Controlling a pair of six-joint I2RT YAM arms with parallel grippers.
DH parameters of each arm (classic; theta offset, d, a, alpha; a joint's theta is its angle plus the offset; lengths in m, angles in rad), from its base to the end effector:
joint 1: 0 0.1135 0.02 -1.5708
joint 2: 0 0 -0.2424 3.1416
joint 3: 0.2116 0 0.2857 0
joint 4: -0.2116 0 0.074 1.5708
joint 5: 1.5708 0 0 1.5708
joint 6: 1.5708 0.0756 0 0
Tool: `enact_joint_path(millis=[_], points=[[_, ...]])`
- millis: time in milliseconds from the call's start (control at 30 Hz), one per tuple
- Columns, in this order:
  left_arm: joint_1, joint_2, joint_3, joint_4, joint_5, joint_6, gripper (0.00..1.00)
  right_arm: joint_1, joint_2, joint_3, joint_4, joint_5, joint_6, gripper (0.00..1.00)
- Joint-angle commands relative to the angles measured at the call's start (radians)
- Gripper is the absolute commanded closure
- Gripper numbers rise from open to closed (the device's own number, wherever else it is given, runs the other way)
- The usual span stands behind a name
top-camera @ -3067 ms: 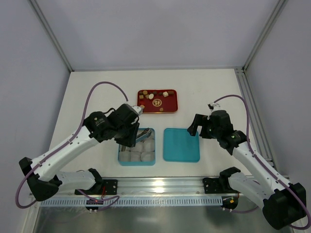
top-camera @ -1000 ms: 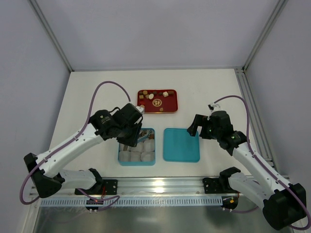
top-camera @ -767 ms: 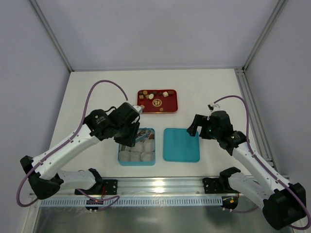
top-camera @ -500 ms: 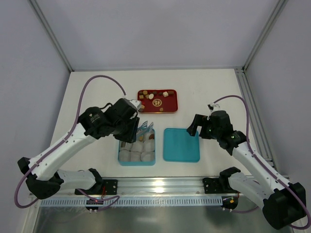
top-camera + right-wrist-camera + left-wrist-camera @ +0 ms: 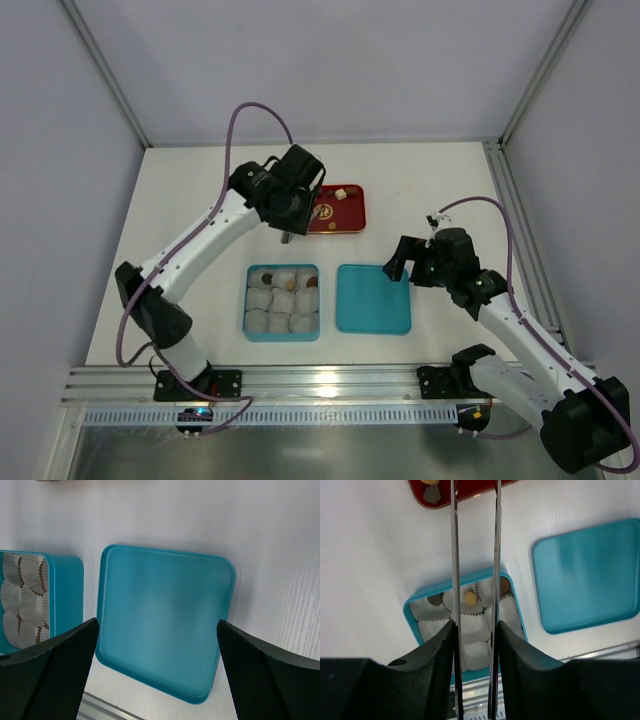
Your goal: Pack the chocolate
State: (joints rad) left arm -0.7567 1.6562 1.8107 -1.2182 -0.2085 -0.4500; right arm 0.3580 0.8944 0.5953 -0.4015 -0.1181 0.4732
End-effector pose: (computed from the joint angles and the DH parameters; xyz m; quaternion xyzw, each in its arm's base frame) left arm 0.2865 -0.2490 0.3279 0.1213 0.9555 -0.0586 0.2626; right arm 0.2468 0.1018 0.1815 0.0273 0.9052 0.2188 0.3633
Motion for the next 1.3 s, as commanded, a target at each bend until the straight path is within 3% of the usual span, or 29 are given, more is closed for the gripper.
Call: enact_joint_path(millis=[0, 267, 1267], points=[[0.046, 0.086, 0.113, 0.072, -0.011, 0.080, 0.63, 0.004, -0.032, 0.015, 0.017, -0.012, -0.002, 0.00], [0.125, 0.303, 0.275, 0.074, 0.003, 0.126, 0.65, 0.004, -0.058, 0.027, -0.011, -0.014, -0.008, 0.00], [0.171, 0.413, 0.260, 0.132, 0.083, 0.157, 0.66, 0.006, -0.060, 0.041, -0.026, -0.003, -0.015, 0.00]])
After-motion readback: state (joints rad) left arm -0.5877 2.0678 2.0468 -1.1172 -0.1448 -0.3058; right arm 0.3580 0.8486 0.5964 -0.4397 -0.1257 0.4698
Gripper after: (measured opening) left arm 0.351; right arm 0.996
